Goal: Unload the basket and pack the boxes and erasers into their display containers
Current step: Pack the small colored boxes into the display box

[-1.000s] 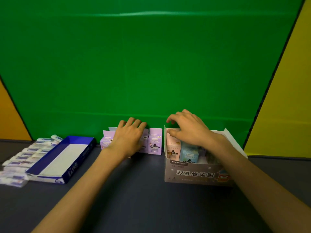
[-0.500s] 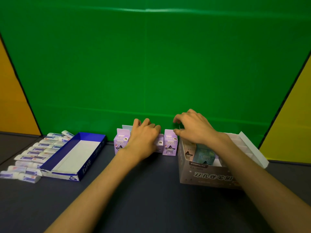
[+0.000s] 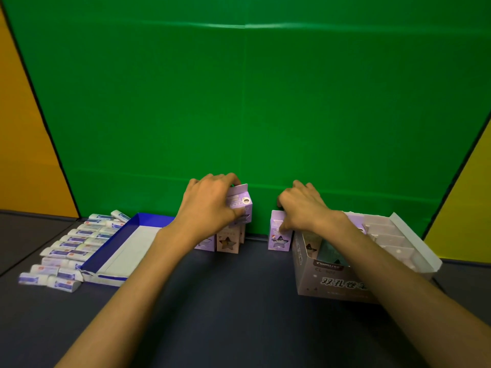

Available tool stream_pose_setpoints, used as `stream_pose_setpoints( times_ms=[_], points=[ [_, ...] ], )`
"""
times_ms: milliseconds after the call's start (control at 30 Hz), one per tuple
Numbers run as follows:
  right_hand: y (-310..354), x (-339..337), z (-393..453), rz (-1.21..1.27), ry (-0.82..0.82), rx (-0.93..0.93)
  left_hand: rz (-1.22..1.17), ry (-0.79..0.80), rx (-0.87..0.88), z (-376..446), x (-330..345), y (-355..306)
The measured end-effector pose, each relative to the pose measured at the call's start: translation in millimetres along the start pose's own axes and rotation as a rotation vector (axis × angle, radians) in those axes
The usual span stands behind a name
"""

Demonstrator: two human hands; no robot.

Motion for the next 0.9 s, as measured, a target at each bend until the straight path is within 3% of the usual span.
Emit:
stream_pose_setpoints(
  times_ms=[300, 633, 900],
  points=[
    [7, 5, 7, -0.003, -0.005, -0.066, -0.183, -0.093, -0.105, -4, -4, 3],
    [-45, -48, -33, 0.782, -0.381, -0.043, -0.520, -0.302, -0.048, 7, -26, -44],
    [-126, -53, -87, 0.814, -0.464, 0.035, -0.668, -0.214, 0.058, 10, -22, -108]
  ],
)
Point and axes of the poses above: each hand's wrist, its own z-axis towards the middle knuckle, its own x-axis out of the palm, y = z × x, the point moved 1 cm from there along z, towards the middle knuckle, and after that the axes turned 9 degrees about -x, right-handed, at the moved point
